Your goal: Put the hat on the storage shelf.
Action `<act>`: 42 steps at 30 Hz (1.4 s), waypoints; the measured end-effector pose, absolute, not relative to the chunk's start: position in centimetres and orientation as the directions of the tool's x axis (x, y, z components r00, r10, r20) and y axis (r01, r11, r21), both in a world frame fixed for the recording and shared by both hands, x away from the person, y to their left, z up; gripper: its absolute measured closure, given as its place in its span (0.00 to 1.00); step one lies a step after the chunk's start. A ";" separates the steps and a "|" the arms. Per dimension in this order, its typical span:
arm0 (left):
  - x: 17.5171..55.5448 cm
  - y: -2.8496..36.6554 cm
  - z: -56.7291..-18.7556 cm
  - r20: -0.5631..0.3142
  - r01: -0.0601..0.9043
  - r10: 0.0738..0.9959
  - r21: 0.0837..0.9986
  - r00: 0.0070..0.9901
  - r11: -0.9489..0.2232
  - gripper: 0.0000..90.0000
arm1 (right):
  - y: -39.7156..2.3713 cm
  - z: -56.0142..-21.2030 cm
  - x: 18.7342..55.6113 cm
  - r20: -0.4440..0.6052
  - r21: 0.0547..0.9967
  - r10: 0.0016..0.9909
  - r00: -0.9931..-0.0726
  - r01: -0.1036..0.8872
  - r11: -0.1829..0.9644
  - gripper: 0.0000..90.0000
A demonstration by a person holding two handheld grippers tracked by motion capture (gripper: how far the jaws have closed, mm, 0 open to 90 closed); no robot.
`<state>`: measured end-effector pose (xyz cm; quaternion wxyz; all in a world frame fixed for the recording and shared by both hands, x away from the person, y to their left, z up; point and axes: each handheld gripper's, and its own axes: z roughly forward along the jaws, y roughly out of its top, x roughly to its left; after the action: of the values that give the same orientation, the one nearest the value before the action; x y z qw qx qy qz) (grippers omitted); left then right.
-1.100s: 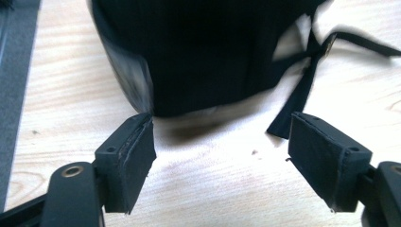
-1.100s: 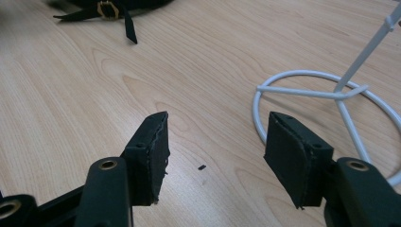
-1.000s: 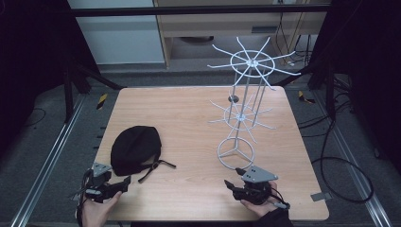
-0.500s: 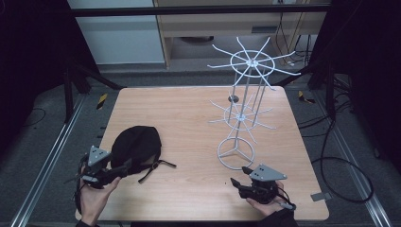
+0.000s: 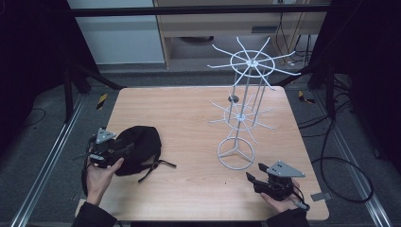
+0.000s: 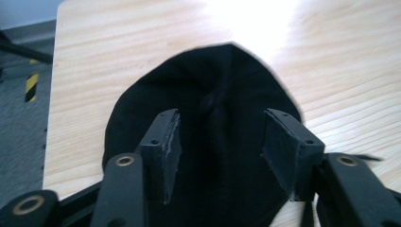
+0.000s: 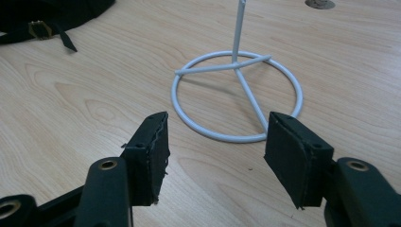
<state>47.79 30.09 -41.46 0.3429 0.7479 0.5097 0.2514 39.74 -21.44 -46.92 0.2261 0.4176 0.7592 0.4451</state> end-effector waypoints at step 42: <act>42.9 27.4 -34.3 -0.032 0.336 0.817 0.920 0.575 -0.200 0.96 | -22.2 -47.4 40.4 0.025 0.854 0.847 -0.532 0.451 0.258 0.44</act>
<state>42.86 27.41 -34.26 0.4963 0.7357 0.3920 0.2424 40.44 -22.16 -47.39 0.2277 0.4270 0.7599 0.4341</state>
